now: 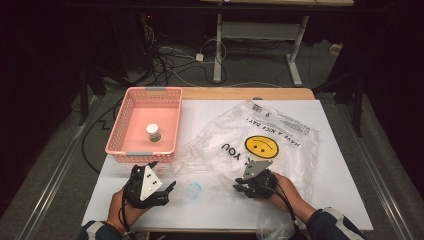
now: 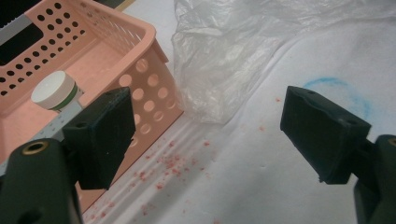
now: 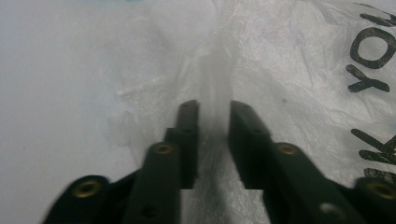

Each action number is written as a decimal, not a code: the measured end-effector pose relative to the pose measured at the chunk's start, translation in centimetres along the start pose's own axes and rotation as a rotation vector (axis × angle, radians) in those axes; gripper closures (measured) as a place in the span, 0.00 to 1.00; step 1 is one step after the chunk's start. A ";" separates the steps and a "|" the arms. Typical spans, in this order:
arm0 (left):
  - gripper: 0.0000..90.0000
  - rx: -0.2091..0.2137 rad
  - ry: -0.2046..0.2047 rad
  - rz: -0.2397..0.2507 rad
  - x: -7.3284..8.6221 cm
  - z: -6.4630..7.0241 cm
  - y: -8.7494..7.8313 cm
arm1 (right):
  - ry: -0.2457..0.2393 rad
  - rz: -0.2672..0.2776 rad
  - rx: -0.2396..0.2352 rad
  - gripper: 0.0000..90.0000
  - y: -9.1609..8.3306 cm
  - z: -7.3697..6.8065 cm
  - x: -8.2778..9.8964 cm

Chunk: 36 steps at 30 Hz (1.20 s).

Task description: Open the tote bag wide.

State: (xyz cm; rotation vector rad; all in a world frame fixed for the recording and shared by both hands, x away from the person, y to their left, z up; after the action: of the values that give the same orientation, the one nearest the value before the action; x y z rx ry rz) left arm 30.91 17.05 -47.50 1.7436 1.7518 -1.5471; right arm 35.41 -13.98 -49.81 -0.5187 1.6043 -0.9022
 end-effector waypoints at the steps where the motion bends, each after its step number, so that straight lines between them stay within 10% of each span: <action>1: 0.19 0.000 0.000 0.000 0.0 0.0 0.0 | 0.004 -0.002 0.008 0.95 0.0 0.1 0.0; 14: 0.19 -0.012 -0.019 -0.003 -0.2 -1.0 -0.1 | 0.011 0.133 0.148 1.00 -3.8 1.1 -2.1; 21: 0.19 -0.066 -0.066 0.029 -2.0 -3.9 -0.4 | -0.009 0.249 0.245 1.00 -6.8 1.5 -4.2; 27: 0.20 -0.094 -0.099 -0.043 -4.0 -7.6 1.5 | -0.026 0.293 0.299 1.00 -8.1 1.6 -4.6; 36: 0.24 -0.007 -0.148 -0.180 -5.7 -11.8 6.4 | -0.020 0.364 0.344 1.00 -9.5 2.2 -5.0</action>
State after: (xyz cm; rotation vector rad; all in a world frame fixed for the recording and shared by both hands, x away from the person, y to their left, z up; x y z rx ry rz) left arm 43.57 21.00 -41.35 1.4599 1.8799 -1.6911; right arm 37.34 -16.59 -39.35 0.0066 1.4247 -0.8646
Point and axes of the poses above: each handheld gripper's, and its own axes: y roughly forward along the jaws, x roughly out of its underside, z roughly to its right, the point moved 4 cm from there along y, roughly forward along the jaws, and after that the axes turned 10 degrees about -x, right-handed, at the moved point
